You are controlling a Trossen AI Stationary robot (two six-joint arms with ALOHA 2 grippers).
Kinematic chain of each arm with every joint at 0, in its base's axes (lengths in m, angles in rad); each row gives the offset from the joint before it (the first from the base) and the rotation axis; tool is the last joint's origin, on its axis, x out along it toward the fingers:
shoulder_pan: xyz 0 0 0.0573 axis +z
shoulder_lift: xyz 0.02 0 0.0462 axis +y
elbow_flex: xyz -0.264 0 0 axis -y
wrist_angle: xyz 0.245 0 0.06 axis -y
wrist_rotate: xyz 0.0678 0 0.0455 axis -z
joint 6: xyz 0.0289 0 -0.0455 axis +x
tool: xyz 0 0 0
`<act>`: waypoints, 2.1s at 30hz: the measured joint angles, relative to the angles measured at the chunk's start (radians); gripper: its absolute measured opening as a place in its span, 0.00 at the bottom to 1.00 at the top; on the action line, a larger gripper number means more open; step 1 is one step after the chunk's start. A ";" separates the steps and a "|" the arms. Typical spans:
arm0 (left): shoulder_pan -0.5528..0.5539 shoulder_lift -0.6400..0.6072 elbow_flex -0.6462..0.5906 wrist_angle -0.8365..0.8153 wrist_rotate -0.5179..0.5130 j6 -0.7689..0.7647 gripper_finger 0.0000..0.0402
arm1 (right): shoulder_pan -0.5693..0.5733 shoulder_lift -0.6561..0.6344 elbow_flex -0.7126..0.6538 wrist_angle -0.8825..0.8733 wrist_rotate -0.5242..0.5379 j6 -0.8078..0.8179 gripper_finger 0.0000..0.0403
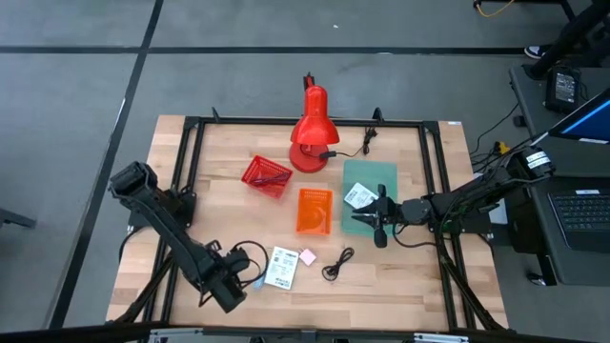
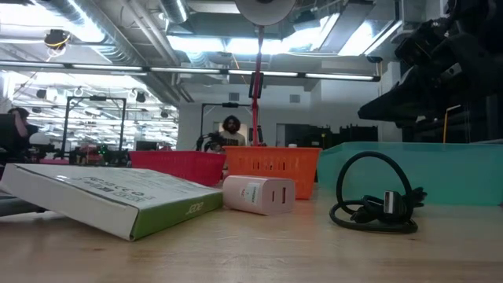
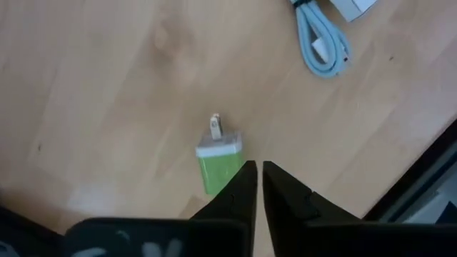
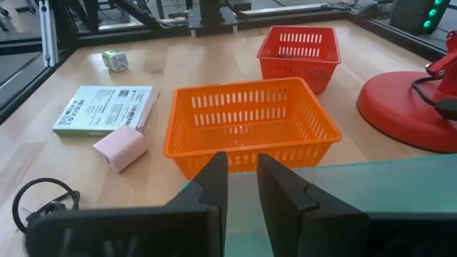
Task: Pick and place items into bin
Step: Put the green charger adapter into the orange bin
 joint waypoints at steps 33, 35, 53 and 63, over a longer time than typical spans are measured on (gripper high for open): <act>-0.070 0.101 -0.010 -0.043 -0.006 -0.139 0.51 | 0.000 0.000 0.000 -0.021 -0.001 0.031 0.15; -0.070 0.101 -0.022 -0.041 -0.006 -0.151 0.51 | 0.000 0.000 0.000 -0.021 -0.001 0.031 0.15; -0.070 0.101 -0.199 0.163 0.020 -0.162 0.49 | 0.000 0.000 0.000 -0.022 -0.001 0.047 0.15; -0.070 0.101 -0.189 0.167 0.009 -0.050 0.36 | 0.000 0.000 0.000 -0.025 -0.001 0.046 0.15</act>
